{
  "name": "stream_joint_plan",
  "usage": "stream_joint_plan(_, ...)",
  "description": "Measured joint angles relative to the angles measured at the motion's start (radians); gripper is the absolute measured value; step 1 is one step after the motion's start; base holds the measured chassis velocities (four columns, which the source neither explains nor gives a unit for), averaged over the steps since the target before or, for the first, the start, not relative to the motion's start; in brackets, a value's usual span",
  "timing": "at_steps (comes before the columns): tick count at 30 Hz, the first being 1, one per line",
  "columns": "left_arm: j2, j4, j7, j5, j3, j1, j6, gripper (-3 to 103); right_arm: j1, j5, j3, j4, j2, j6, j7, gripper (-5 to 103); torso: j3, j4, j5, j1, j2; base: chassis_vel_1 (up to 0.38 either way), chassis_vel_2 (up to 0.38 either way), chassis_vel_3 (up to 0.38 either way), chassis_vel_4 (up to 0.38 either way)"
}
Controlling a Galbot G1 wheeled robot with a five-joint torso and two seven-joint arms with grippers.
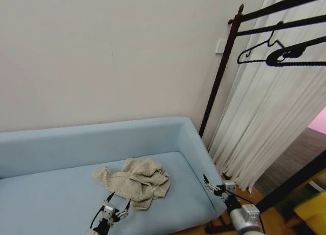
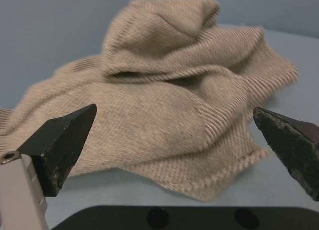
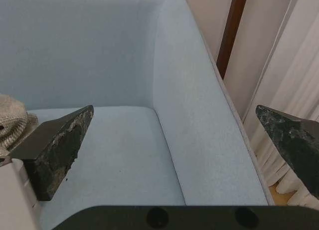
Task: Pick up the clothes from the sofa and hang them on the clothes hanger.
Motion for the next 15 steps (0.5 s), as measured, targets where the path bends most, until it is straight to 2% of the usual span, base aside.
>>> stream_joint_plan(3,0.026,0.051,0.037,0.019,0.018,-0.013,0.005,100,0.016,0.001,-0.007,-0.028,-0.008,0.004,-0.003,100,0.000,0.0000,0.0000,0.000,0.000,0.000,0.000,0.000,0.000)
stream_joint_plan(8,0.044,0.117,0.055,0.047,0.037,-0.019,-0.004,100,0.044,0.007,-0.017,-0.070,-0.025,0.010,-0.012,100,0.000,0.0006,0.0002,0.000,0.000,0.000,0.000,0.000,0.000)
stream_joint_plan(15,0.050,0.161,0.030,0.066,0.135,-0.072,0.020,100,0.041,0.014,-0.005,-0.105,-0.034,0.031,-0.018,100,0.000,0.0000,0.0003,0.000,0.000,0.000,0.000,0.000,0.000)
